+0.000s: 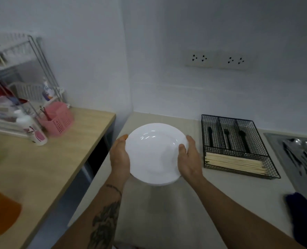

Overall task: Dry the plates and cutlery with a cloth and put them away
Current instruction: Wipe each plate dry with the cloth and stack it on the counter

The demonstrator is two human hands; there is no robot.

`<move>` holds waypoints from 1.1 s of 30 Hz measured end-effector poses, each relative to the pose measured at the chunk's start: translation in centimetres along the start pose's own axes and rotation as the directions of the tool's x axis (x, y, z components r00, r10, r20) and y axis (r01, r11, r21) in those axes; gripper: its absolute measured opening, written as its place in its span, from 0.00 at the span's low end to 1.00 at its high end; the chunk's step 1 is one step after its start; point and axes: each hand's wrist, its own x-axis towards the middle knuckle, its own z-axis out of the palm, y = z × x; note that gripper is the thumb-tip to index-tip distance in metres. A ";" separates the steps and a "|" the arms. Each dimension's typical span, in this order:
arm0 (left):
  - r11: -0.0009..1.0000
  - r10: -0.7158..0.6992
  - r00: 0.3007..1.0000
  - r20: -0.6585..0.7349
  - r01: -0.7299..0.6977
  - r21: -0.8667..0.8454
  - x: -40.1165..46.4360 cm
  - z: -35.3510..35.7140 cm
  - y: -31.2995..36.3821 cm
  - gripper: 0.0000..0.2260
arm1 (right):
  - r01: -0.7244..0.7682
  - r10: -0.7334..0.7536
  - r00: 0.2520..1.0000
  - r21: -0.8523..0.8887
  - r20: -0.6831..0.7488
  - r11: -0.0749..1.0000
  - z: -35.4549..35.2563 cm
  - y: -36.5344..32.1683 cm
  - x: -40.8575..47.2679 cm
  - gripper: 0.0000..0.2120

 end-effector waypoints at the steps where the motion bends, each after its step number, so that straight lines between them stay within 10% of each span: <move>1: 1.000 -0.014 1.000 0.019 0.014 -0.009 1.1 -0.1 0.7 0.08 | -0.015 0.015 1.000 0.008 -0.020 1.000 0.8 -0.6 0.4 0.22; 33: 0.955 -0.052 0.996 0.071 0.029 0.295 22.3 11.8 -5.5 0.09 | -0.400 0.400 0.899 0.038 -0.177 0.916 7.7 6.3 18.9 0.22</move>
